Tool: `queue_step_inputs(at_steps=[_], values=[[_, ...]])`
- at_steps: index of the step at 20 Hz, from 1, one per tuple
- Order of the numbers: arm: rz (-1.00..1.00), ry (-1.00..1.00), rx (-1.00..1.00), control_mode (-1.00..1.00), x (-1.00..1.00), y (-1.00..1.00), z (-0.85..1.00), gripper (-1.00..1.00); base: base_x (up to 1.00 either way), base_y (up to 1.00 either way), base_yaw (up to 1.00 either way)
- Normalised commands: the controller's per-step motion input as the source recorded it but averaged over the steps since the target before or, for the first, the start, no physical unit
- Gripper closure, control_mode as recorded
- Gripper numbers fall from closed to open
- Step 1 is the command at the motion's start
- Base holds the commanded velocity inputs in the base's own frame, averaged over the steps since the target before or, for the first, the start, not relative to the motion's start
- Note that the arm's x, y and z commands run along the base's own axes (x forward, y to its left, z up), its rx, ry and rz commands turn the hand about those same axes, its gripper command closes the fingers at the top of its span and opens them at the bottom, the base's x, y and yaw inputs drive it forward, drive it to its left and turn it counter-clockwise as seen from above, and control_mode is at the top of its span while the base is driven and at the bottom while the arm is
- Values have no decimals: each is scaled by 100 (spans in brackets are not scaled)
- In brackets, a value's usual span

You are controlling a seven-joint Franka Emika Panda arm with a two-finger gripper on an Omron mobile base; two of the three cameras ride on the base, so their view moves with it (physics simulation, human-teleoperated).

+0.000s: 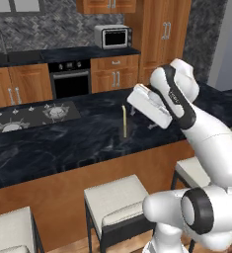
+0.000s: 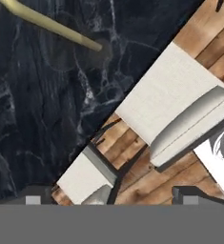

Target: Take a straw from the drawer in front and place it inside the glass cup on the dining counter.

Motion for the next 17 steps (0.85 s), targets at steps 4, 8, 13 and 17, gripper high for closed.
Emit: queue_step_inputs(at_steps=[4, 8, 13, 17], values=[[-30, 0, -25, -100, -68, 0, -6, -100, 0, 0, 0], [-31, 4, -28, -100, -37, -6, -11, -100, 0, 0, 0], [-29, 7, -26, -100, -5, -9, -8, -100, 0, 0, 0], [-25, 14, -22, -100, 0, -8, -5, -100, 0, 0, 0]])
